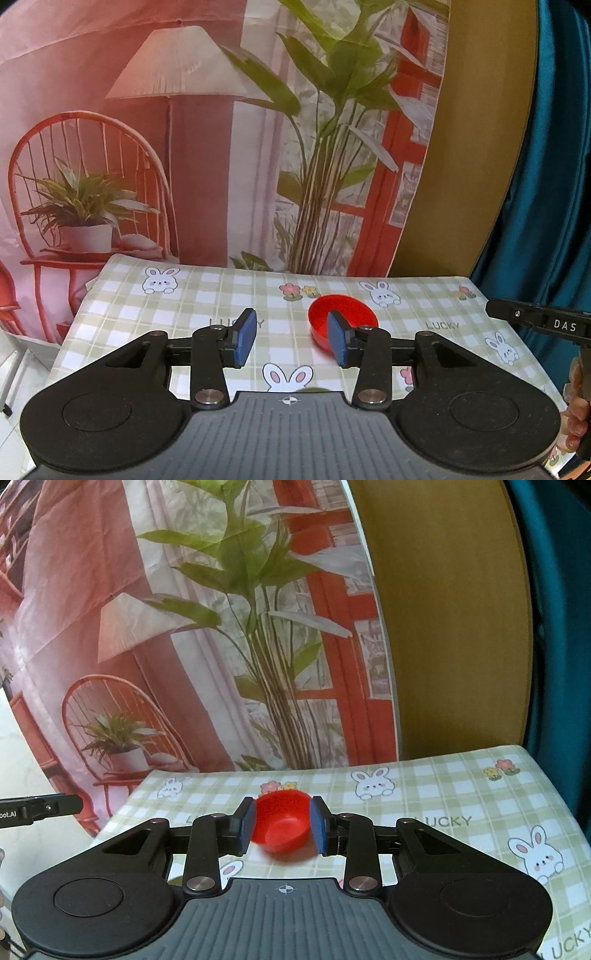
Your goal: Organize plates and bowls
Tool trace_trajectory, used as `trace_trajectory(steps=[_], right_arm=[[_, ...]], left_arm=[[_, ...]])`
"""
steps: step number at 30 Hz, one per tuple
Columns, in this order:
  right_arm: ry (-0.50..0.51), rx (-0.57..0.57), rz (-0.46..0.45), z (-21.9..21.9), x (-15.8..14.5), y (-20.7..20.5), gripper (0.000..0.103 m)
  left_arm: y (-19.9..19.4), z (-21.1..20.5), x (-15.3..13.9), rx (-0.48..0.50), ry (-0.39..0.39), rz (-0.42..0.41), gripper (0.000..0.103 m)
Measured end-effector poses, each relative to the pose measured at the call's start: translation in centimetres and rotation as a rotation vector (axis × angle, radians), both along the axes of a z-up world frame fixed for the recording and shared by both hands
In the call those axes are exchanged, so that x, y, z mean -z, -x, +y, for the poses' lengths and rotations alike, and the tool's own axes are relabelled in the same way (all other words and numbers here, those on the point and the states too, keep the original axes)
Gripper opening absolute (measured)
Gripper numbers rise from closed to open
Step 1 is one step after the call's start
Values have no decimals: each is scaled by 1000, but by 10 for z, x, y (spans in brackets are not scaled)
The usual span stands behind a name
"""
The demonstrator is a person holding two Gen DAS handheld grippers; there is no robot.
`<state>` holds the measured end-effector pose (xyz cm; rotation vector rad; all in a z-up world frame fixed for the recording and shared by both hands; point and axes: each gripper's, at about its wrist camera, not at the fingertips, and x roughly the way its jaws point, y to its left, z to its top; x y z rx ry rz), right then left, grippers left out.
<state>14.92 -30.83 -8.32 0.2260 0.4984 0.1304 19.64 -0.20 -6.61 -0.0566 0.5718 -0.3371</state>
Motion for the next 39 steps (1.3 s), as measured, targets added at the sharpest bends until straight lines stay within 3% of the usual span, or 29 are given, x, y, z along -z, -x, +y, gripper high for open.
trace_trajectory(steps=[4, 8, 13, 18, 29, 39], right_arm=[[3, -9, -25, -2, -17, -16, 30], [35, -12, -56, -7, -34, -36, 30], [72, -31, -32, -9, -33, -73, 30], [86, -68, 52, -7, -7, -118, 30], [16, -105, 339, -6, 74, -206, 30], [-74, -83, 493, -15, 117, -237, 30]], left_arm=[[-13, 1, -8, -3, 16, -3, 45], [-24, -1, -21, 6, 24, -40, 53], [-54, -14, -21, 22, 37, -21, 55], [-95, -37, 5, 60, 28, 69, 55], [-189, -89, 87, 125, -103, 283, 55], [-227, -107, 135, 147, -74, 427, 55]])
